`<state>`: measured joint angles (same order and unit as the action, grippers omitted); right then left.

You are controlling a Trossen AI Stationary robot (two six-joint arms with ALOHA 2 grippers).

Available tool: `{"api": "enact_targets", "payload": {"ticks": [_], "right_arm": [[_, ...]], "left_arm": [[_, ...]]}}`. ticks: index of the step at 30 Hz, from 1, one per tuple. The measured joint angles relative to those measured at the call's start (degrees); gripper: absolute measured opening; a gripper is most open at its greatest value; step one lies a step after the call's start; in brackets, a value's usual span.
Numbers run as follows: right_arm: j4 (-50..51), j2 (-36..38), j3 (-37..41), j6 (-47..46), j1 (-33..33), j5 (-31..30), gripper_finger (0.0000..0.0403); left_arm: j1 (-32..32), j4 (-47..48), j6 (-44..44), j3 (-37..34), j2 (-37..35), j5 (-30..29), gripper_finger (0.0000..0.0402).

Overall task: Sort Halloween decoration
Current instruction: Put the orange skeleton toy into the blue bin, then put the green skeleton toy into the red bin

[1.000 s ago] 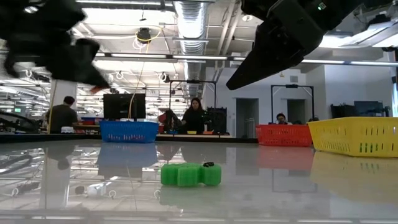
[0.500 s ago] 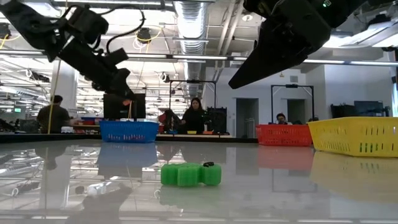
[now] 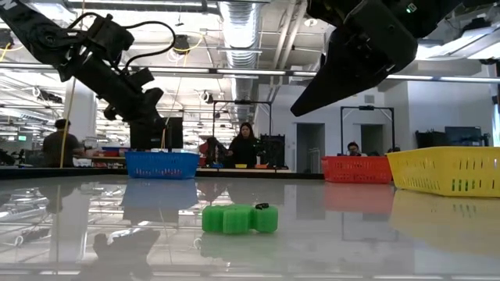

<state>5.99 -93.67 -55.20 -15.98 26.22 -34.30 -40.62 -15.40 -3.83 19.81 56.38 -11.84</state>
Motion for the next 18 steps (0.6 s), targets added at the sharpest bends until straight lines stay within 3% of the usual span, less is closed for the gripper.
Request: {"api": "enact_targets", "payload": {"ticks": [4, 6, 11, 14, 16, 18], "right_arm": [[-0.7, 0.0, 0.0, 0.0, 0.0, 0.1, 0.024], [-2.3, -0.1, 0.0, -0.1, 0.0, 1.9, 0.024], [-9.7, -2.4, 0.0, -0.4, 0.7, 11.2, 0.024], [-16.1, -6.2, 0.0, 2.2, 2.2, 13.8, 0.024], [-21.3, -8.9, 0.0, 3.7, 3.2, 15.1, 0.024], [-26.7, -11.9, 0.0, 3.6, 3.9, 16.2, 0.024]], "left_arm": [[0.0, -0.2, 1.7, 0.0, -0.6, 0.2, 0.0151], [0.1, -0.2, 0.0, 0.0, -2.1, 3.2, 0.0156], [2.6, 4.1, -10.8, 0.0, -6.6, 24.1, 0.0157], [9.1, 3.5, -14.1, -1.0, -8.2, 33.5, 0.0151], [16.1, -0.1, -15.6, -2.8, -9.3, 33.3, 0.0142], [24.4, -5.2, -16.0, -4.3, -9.7, 28.9, 0.0133]]}}
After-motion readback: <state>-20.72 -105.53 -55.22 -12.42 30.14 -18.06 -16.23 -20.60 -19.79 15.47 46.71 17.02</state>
